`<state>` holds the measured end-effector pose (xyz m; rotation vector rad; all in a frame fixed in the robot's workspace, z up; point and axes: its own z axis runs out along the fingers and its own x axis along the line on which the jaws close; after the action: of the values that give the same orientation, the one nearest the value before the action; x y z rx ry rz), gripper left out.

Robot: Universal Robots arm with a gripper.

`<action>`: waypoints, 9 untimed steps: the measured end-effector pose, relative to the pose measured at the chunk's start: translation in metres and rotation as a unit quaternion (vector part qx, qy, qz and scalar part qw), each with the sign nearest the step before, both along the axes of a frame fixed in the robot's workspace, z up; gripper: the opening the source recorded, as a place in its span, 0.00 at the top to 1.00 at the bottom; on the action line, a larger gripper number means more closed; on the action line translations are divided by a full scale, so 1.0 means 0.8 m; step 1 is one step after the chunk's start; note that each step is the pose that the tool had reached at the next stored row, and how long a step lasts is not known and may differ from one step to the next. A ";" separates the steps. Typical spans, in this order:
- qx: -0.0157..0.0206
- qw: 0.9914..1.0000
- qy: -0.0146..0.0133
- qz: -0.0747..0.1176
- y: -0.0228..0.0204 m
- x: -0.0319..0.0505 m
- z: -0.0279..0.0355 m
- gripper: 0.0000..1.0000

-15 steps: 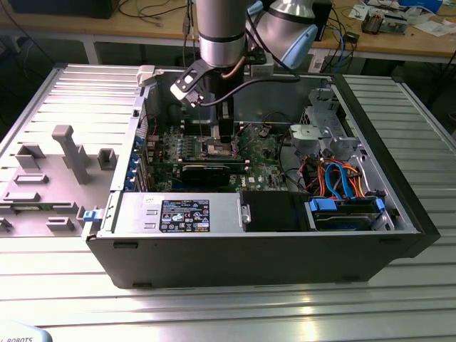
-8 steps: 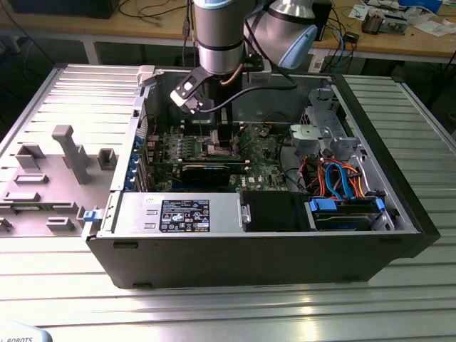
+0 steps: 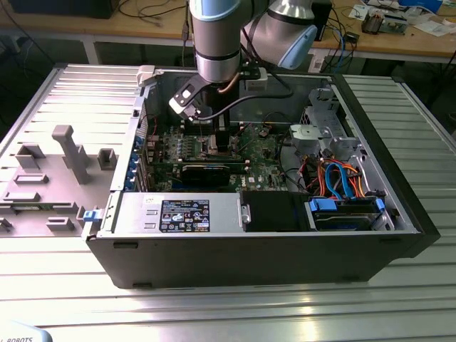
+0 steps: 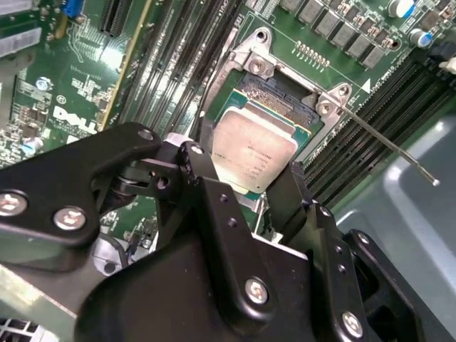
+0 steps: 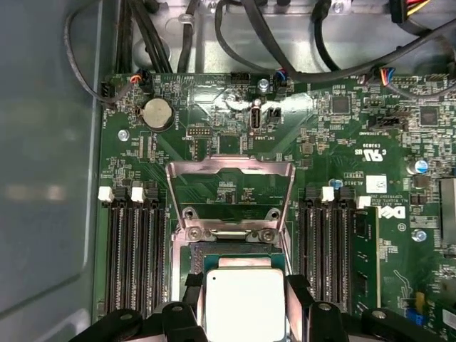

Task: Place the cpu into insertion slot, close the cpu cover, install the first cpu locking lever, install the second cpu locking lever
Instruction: 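Place the cpu into insertion slot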

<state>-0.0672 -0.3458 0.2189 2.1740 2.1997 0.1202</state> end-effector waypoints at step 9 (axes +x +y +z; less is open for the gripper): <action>0.000 1.000 0.000 -0.016 0.0002 0.000 -0.0047 0.46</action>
<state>-0.0673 -0.3456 0.2152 2.2085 2.1634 0.1189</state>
